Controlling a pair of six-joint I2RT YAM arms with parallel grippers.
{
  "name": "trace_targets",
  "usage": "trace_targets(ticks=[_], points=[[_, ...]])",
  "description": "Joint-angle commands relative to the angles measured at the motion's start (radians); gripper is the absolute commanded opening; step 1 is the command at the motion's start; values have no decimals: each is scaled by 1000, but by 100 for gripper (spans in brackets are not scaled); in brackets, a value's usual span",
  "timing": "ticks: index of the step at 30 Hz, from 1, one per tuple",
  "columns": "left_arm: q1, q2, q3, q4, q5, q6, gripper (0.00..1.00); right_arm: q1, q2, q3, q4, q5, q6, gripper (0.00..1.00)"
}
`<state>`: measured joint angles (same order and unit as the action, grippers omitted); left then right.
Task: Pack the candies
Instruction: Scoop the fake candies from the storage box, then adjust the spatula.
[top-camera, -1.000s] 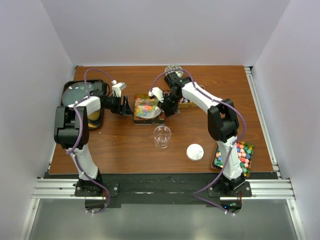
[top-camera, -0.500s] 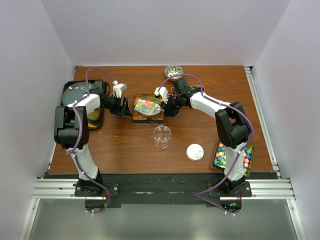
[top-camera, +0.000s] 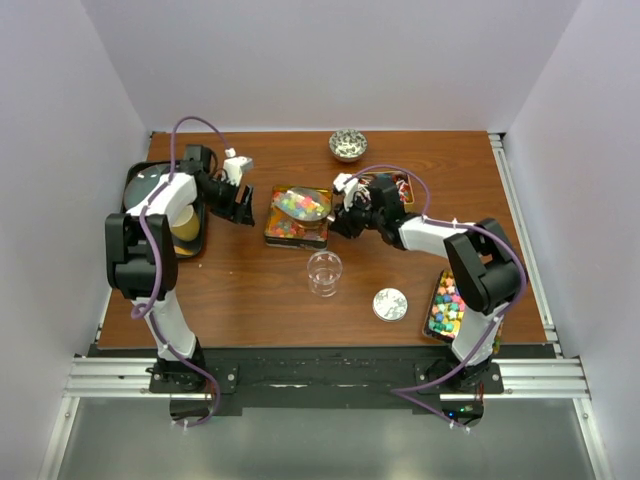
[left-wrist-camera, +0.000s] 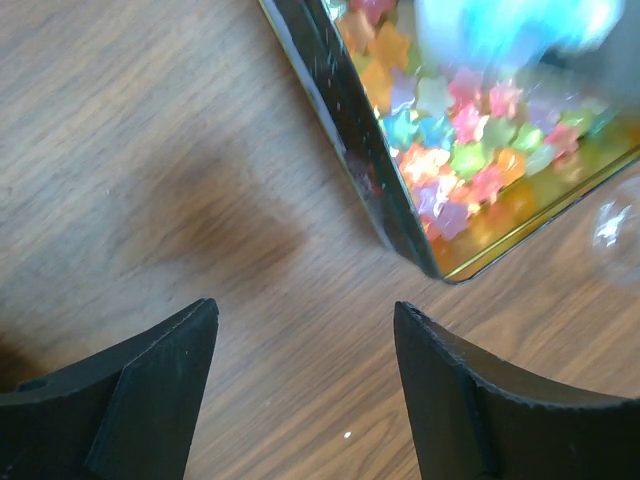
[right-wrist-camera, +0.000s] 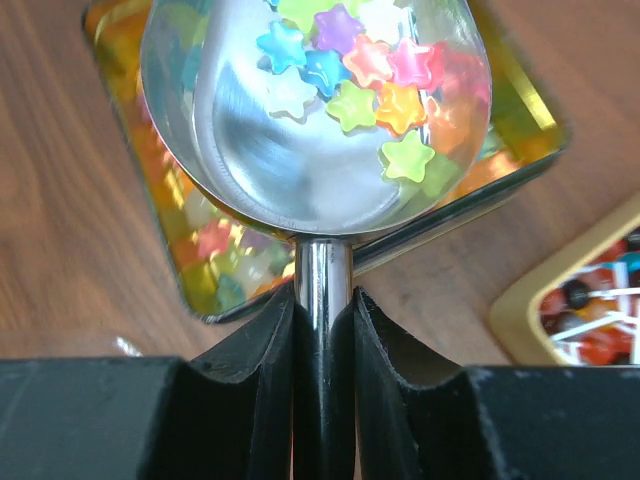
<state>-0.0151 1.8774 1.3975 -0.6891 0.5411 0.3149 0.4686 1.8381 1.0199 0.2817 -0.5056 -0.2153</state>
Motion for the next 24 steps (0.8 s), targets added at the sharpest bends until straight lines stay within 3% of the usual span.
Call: trace_targets(ticks=[1,7,13,18,24], points=[[-74,-60,34,-72,-101,85,76,-22,-80,-20,324,32,145,0],[-114,-50,35,-21,-6,7,75,-21,-82,32,226,24,103,0],[-99,-121,28,37,71,-79,75,-5,-196,135,-10,97,-2,0],[-34,-135,-3,72,91,-129,75,-16,-290,137,7,165,7,0],[-8,-133,24,53,74,-97,75,31,-355,11,132,206,2,0]])
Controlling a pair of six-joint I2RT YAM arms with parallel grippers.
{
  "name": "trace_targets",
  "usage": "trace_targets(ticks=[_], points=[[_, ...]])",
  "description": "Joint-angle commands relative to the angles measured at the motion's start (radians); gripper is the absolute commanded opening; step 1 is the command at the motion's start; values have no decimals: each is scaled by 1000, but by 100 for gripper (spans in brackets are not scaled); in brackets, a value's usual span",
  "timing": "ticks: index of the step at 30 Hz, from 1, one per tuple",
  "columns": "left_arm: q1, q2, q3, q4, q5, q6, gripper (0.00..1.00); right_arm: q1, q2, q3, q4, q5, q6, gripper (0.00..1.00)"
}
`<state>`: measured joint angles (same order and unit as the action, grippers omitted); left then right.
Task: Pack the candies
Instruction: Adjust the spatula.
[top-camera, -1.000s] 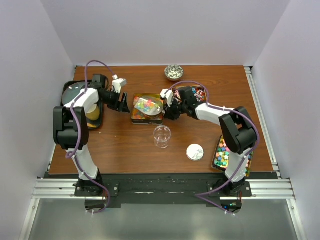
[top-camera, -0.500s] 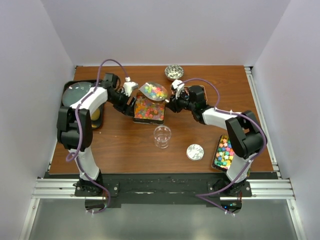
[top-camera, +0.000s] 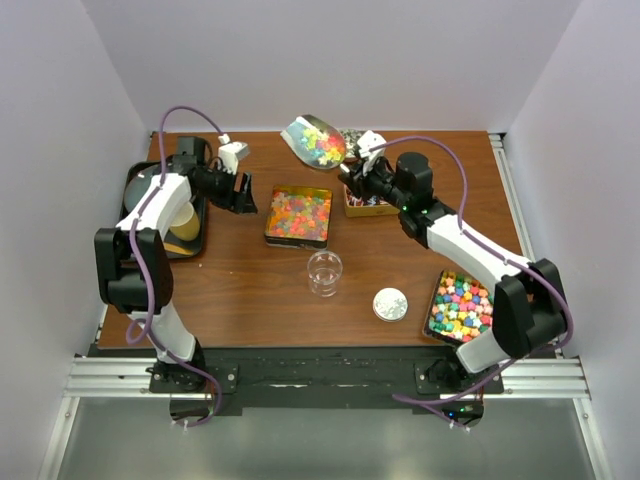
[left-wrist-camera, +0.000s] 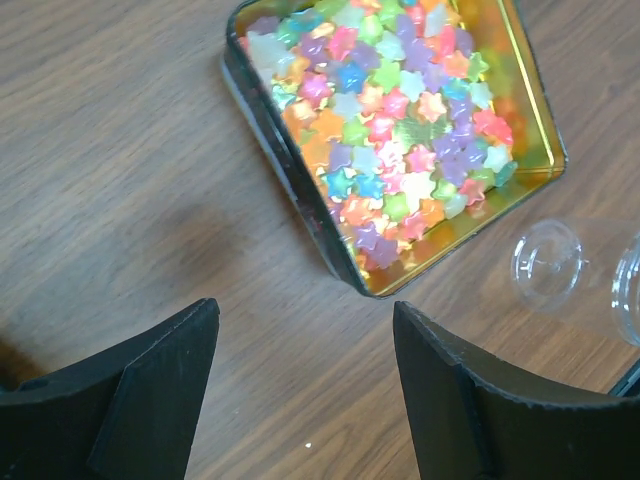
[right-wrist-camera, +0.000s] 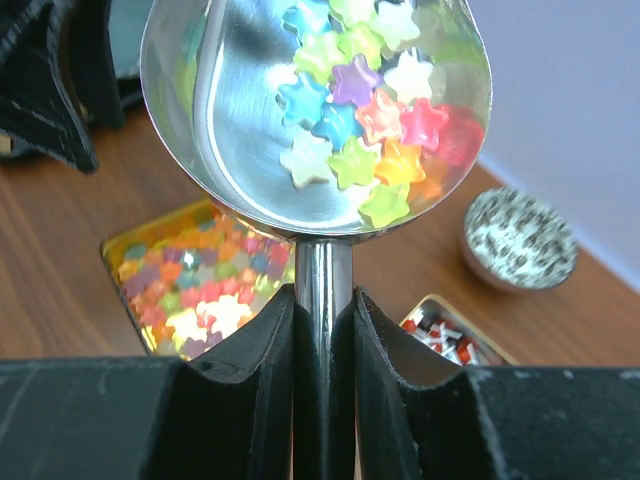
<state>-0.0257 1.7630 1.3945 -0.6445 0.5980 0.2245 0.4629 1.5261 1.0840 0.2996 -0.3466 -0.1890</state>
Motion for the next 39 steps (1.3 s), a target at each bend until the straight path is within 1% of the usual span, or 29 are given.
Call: trace_targets(ticks=[1,4,5,7,8,9,11,12,13,14,15,16,17,19,20,21,22,23,27,32,39], points=[[4,-1,49,3,37,-11,75,40,-50,-65,119,44,-29,0],[9,36,148,0,107,-50,76,43,-89,-47,40,34,-49,0],[12,45,168,20,129,-83,76,43,-98,-47,23,35,-64,0],[26,67,213,51,216,-134,77,42,-136,-48,-28,29,-84,0],[49,70,224,84,248,-180,78,43,-151,-50,-43,31,-95,0],[65,73,222,97,322,-200,78,42,-171,-49,-60,32,-101,0],[79,85,200,127,419,-259,77,42,-190,-47,-108,32,-113,0],[99,84,175,153,519,-296,75,42,-204,-47,-122,32,-116,0],[110,81,138,280,587,-356,74,43,-208,-50,-140,29,-119,0],[119,76,24,398,670,-569,70,42,-211,-55,-149,28,-125,0],[122,70,-48,568,804,-741,67,43,-211,-56,-160,29,-127,0],[119,67,-125,987,841,-1127,65,43,-216,-58,-174,26,-127,0],[113,69,-214,1110,859,-1233,61,45,-215,-58,-183,21,-135,0],[95,72,-232,1137,882,-1272,59,51,-210,-55,-218,8,-153,0],[86,76,-245,1176,888,-1318,59,62,-208,-46,-235,11,-179,0],[86,85,-259,1244,890,-1380,59,66,-204,-42,-252,12,-185,0],[86,90,-267,1379,888,-1495,59,71,-196,-41,-258,14,-193,0],[86,95,-262,1402,887,-1513,59,74,-193,-30,-267,15,-199,0],[89,119,-241,1395,873,-1528,57,86,-170,-10,-296,21,-234,0],[89,127,-252,1399,853,-1553,56,112,-141,5,-297,21,-283,0],[81,136,-264,1346,829,-1513,53,157,-112,37,-297,24,-282,0]])
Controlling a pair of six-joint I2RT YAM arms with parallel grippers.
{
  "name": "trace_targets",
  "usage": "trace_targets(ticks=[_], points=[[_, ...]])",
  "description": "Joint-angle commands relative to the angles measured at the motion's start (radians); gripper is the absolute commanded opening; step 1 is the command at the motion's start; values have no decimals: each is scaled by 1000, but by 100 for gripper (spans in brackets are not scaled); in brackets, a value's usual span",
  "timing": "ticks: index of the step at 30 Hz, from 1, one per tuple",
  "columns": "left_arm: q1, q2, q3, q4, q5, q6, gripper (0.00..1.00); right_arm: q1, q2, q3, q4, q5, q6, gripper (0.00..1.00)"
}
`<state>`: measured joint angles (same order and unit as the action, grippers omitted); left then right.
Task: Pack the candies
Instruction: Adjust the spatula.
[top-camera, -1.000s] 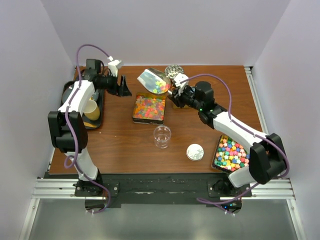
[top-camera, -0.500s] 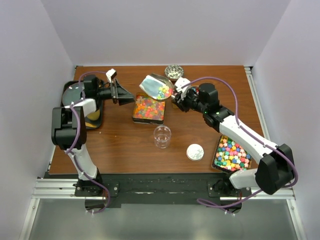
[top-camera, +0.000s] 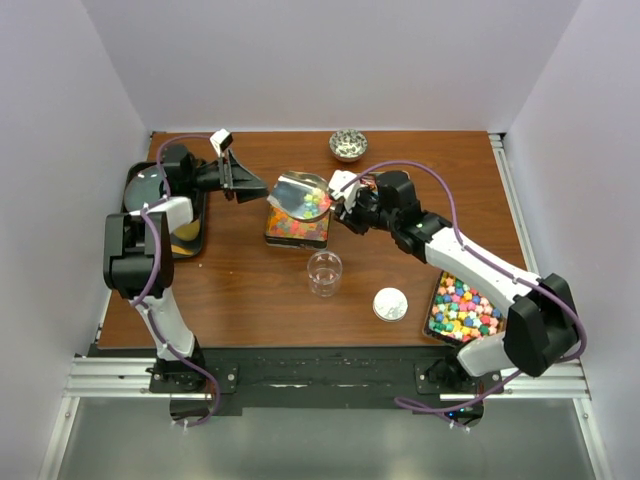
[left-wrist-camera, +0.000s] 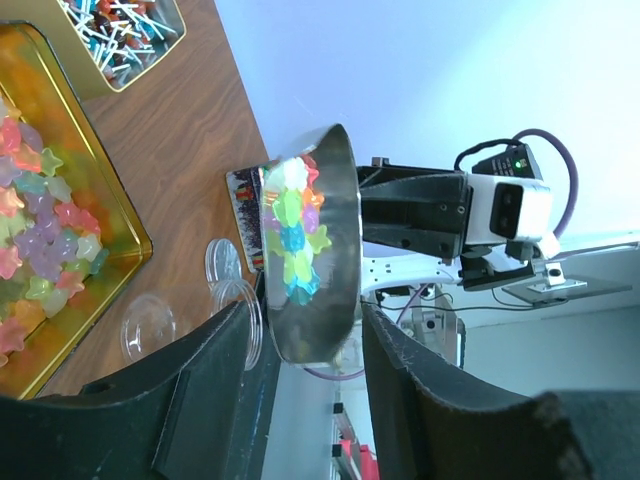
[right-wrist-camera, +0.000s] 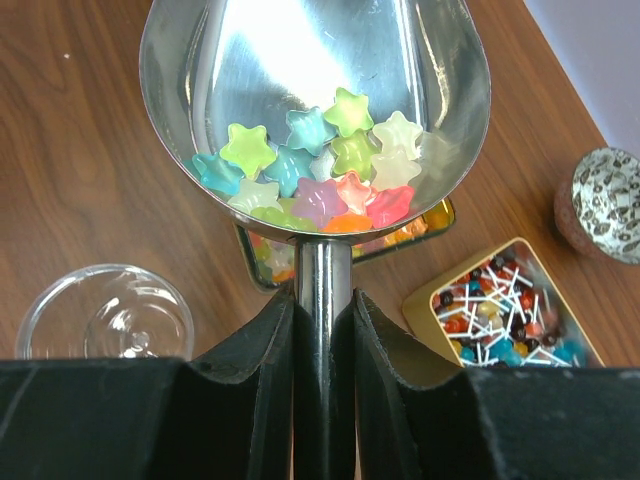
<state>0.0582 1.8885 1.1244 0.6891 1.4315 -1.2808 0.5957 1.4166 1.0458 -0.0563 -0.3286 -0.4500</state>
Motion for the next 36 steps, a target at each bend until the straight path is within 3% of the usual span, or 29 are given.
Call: trace_targets(ticks=[1,8,11,14,15,17,25,29,34,36], points=[[-4,9,3,10,-6,-6,52,27,1,83,59,7,-21,0],[-6,14,2,21,-8,0,45,55,27,103,35,5,-56,0],[-9,23,11,27,4,-14,37,73,53,106,29,13,-87,0],[-15,29,15,24,20,-25,26,76,77,112,38,13,-81,0],[-17,30,17,20,27,-31,12,78,87,121,39,14,-73,0],[-20,26,15,-15,29,-25,0,78,104,132,36,8,-72,0],[-17,20,-1,-17,29,-11,0,79,174,212,-13,-15,-50,0],[-12,20,-20,55,30,-43,0,79,226,267,-75,-35,-36,21],[-5,27,-21,82,40,-69,0,78,258,293,-89,-40,-30,31],[-3,29,-29,90,35,-77,0,78,266,301,-96,-47,-35,31]])
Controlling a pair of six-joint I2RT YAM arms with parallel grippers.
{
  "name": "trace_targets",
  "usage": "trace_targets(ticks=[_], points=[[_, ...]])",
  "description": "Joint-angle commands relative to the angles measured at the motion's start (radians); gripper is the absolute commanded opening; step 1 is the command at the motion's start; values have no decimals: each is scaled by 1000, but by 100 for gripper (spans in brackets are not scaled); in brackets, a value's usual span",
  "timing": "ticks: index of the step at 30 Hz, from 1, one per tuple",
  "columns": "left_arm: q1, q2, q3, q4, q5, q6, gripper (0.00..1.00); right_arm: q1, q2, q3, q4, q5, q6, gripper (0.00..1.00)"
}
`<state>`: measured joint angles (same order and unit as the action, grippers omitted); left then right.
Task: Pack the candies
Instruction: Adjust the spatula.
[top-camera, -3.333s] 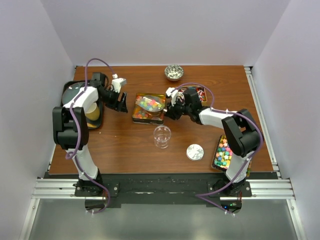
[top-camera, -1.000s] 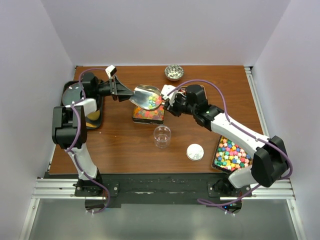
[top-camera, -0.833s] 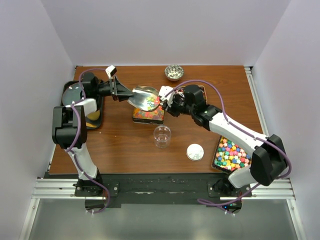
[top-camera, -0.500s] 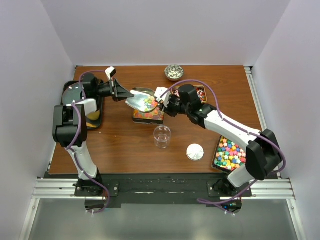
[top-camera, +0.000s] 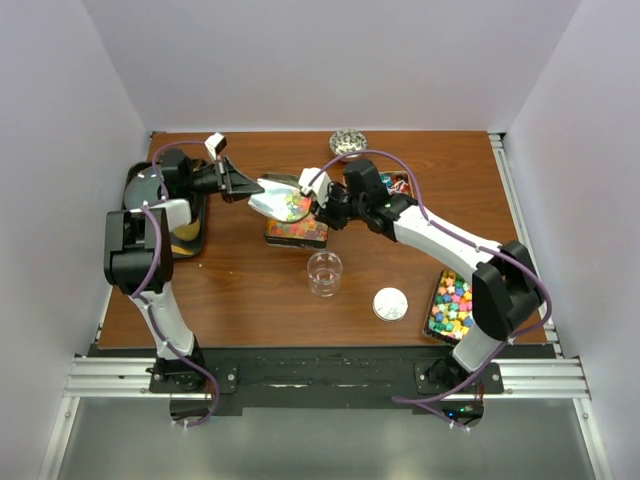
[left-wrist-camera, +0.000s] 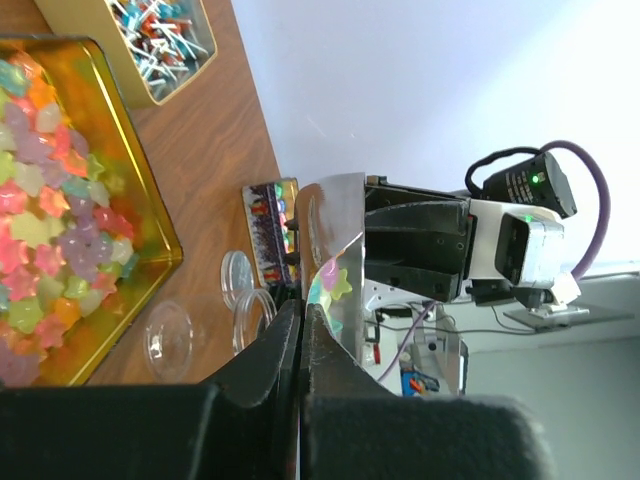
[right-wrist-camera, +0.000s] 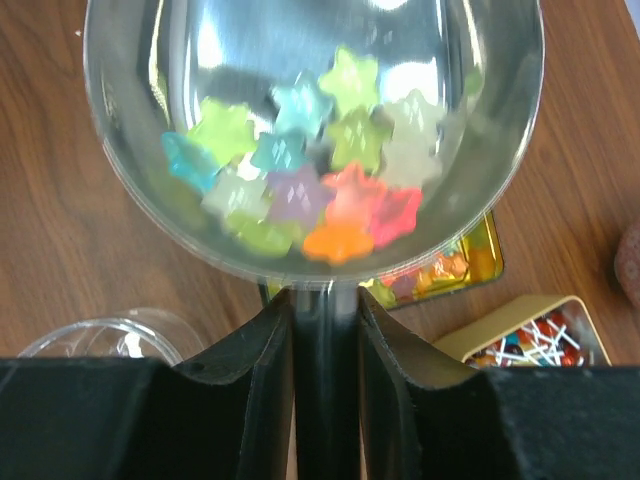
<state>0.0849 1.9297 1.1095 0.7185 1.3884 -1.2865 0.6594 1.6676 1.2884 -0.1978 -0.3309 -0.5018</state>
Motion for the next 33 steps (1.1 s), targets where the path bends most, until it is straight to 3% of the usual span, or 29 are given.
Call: trace_targets(ticks=[1,4,8,11,12,14,15,16,24,25,27,28,29,31,32,33], points=[[-27,-11,-14,65,78,-73,0,16,21,60,44,-48,17,31],[-24,-8,-19,70,83,-80,0,17,32,61,54,-53,20,30],[-19,-6,-20,59,83,-79,0,20,50,80,38,-60,17,6],[-13,-8,-16,35,74,-51,0,19,43,83,26,-69,6,0],[-4,-9,-7,21,64,-33,16,16,35,74,28,-80,6,0],[12,-24,1,25,37,19,30,-6,20,55,46,-73,25,0],[27,-29,15,27,35,33,55,-17,3,42,49,-69,41,0],[35,-38,22,25,35,41,64,-30,-14,26,58,-74,54,0],[78,-87,16,42,40,133,80,-158,-196,-57,107,-125,160,0],[79,-92,12,-8,34,159,81,-162,-219,-67,97,-126,157,0],[79,-106,26,-165,15,347,100,-164,-262,-106,75,-128,114,0],[78,-109,51,-514,-42,477,100,-164,-308,-119,43,-131,94,0],[72,-107,155,-733,-93,833,100,-165,-327,-142,20,-140,51,0],[43,-69,266,-1193,-269,1147,100,-173,-383,-156,-73,-151,4,0],[15,-52,344,-1285,-343,1334,100,-175,-405,-175,-101,-164,-38,0],[4,-28,369,-1345,-409,1387,100,-178,-422,-181,-135,-166,-65,0]])
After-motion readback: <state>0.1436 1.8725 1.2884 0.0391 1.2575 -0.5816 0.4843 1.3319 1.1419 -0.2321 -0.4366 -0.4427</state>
